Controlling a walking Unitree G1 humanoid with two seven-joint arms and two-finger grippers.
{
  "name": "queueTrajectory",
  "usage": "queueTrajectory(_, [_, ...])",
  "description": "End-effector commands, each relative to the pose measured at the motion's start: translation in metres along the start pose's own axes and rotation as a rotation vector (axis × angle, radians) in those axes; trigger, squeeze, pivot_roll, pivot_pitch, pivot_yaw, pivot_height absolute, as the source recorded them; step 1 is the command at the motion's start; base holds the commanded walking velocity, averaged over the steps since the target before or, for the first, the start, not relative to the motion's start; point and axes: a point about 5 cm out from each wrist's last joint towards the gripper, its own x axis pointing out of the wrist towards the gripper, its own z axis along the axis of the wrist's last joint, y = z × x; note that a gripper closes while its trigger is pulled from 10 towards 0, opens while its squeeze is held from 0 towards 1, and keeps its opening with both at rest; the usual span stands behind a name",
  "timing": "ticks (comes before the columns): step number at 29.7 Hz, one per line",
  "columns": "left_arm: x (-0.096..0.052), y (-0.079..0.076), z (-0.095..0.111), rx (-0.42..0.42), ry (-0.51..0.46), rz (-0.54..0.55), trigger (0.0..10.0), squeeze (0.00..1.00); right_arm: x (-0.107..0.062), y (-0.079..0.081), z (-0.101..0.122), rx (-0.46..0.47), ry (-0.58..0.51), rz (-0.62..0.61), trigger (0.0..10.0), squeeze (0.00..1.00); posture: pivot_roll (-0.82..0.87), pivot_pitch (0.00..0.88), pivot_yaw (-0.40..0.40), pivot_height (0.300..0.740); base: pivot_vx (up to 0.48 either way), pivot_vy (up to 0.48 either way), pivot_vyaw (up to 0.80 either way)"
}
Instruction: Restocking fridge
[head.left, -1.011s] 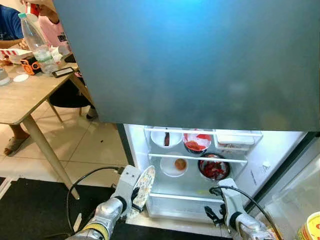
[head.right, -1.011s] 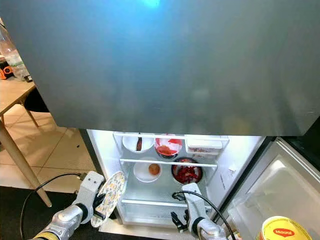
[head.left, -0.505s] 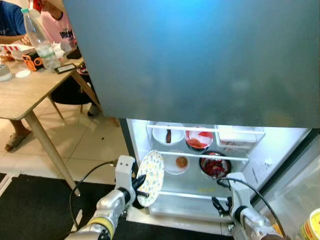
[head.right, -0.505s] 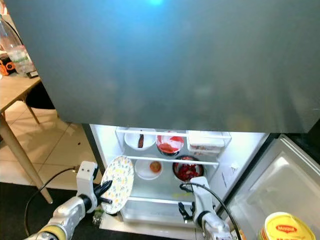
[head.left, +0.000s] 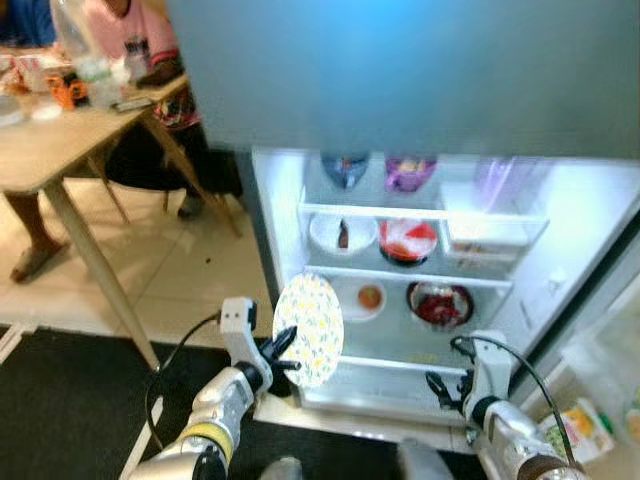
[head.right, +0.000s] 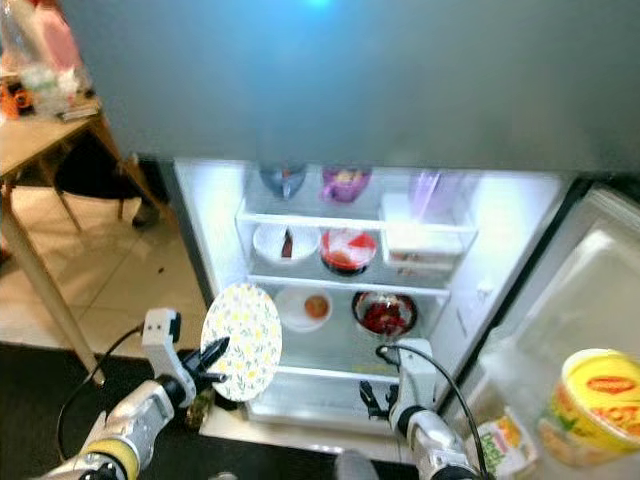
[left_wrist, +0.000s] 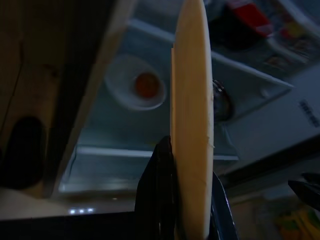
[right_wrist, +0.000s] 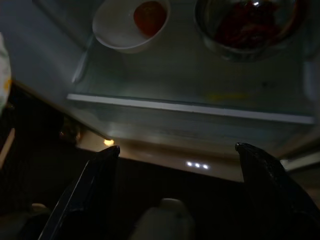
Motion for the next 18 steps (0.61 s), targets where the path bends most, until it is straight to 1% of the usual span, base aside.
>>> queueTrajectory(1, [-0.002,0.001,0.000,-0.047,-0.030,0.003,10.0,0.00,0.001,0.001,0.006,0.040,-0.025,0.006,10.0,0.00,-0.03,0.000,0.029,0.571,0.000,0.000,0.00])
queueTrajectory(5, [-0.004,0.004,0.003,-0.106,-0.081,-0.012,10.0,0.00,0.002,0.003,0.006,0.054,-0.030,0.021,10.0,0.00,-0.03,0.000,0.029,0.551,0.000,0.000,0.00])
queueTrajectory(6, [-0.004,0.004,0.003,-0.106,-0.081,-0.012,10.0,0.00,0.002,0.003,0.006,0.054,-0.030,0.021,10.0,0.00,-0.03,0.000,0.029,0.551,0.000,0.000,0.00])
queueTrajectory(7, [-0.005,0.003,0.006,-0.151,-0.116,-0.041,10.0,0.00,0.002,0.005,0.008,0.072,-0.038,0.041,10.0,0.00,-0.03,0.000,0.029,0.541,0.000,0.000,0.00])
queueTrajectory(9, [-0.005,0.002,0.007,-0.197,-0.137,-0.075,10.0,0.00,0.003,0.006,0.011,0.118,-0.054,0.054,10.0,0.00,-0.03,0.000,0.029,0.531,0.000,0.000,0.00])
queueTrajectory(10, [-0.005,0.002,0.007,-0.197,-0.137,-0.075,10.0,0.00,0.003,0.006,0.011,0.118,-0.054,0.054,10.0,0.00,-0.03,0.000,0.029,0.531,0.000,0.000,0.00])
queueTrajectory(12, [-0.005,0.001,0.007,-0.227,-0.146,-0.101,10.0,0.00,0.003,0.007,0.013,0.175,-0.072,0.060,10.0,0.00,-0.03,0.000,0.032,0.521,0.000,0.000,0.00])
queueTrajectory(13, [-0.005,0.001,0.007,-0.227,-0.146,-0.101,10.0,0.00,0.003,0.007,0.013,0.175,-0.072,0.060,10.0,0.00,-0.03,0.000,0.032,0.521,0.000,0.000,0.00])
queueTrajectory(15, [-0.007,-0.003,0.001,-0.285,-0.130,-0.163,10.0,0.00,0.004,0.010,0.019,0.268,-0.102,0.095,10.0,0.00,-0.04,0.000,0.035,0.511,0.000,0.000,0.00])
queueTrajectory(17, [-0.011,-0.005,-0.007,-0.337,-0.098,-0.221,10.0,0.00,0.005,0.014,0.027,0.381,-0.146,0.156,10.0,0.00,-0.04,0.000,0.037,0.501,0.000,0.000,0.00])
queueTrajectory(18, [-0.011,-0.005,-0.007,-0.337,-0.098,-0.221,10.0,0.00,0.005,0.014,0.027,0.381,-0.146,0.156,10.0,0.00,-0.04,0.000,0.037,0.501,0.000,0.000,0.00])
